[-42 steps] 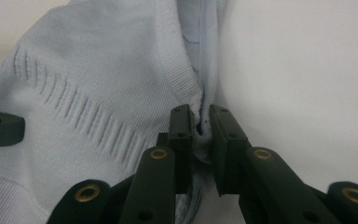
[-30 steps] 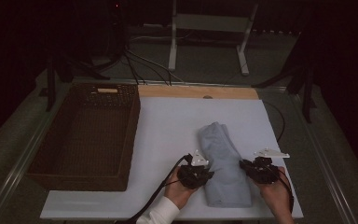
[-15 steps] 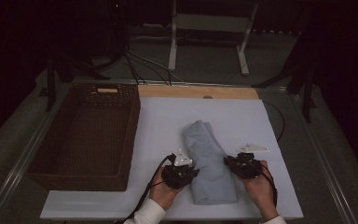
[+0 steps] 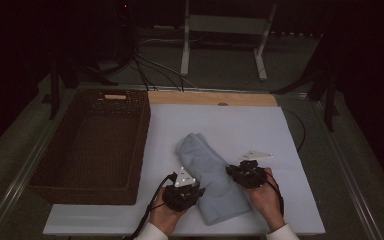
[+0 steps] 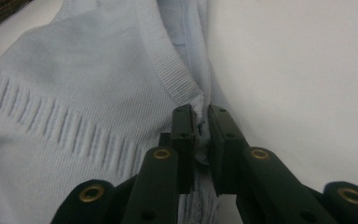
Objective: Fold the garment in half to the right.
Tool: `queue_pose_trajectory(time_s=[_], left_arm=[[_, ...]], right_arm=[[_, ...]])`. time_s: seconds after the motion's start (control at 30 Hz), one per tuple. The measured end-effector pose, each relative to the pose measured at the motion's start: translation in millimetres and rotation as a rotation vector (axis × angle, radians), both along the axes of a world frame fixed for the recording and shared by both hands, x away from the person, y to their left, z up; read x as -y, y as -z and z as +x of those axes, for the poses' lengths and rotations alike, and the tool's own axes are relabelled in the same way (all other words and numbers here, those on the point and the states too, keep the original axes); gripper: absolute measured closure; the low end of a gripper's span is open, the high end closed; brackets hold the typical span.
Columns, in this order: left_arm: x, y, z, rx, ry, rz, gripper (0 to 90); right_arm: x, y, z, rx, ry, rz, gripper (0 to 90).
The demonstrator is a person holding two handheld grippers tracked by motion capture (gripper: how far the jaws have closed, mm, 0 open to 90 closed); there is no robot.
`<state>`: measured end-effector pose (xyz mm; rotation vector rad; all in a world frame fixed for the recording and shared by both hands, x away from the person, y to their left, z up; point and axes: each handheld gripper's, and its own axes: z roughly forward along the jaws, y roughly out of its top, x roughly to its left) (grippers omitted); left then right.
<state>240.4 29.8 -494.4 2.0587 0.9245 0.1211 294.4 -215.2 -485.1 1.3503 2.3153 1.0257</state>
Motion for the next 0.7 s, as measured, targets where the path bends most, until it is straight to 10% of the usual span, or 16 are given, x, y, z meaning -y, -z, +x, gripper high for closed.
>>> queue_pose_trajectory(time_s=[0.23,0.47,0.7], left_arm=[[-4.3,-1.4,3.1,-0.002,-0.006,-0.023,62.4],[-13.3,-11.0,10.0,0.041,-0.055,-0.057,31.4],[-18.9,-17.3,16.9,0.075,-0.084,-0.083,18.9]], right_arm=[[3.4,-3.7,-2.3,0.003,0.021,0.007,76.2],[11.4,-10.7,-12.1,0.018,0.052,0.020,47.1],[20.7,-13.9,-26.3,0.024,0.066,0.021,33.2]])
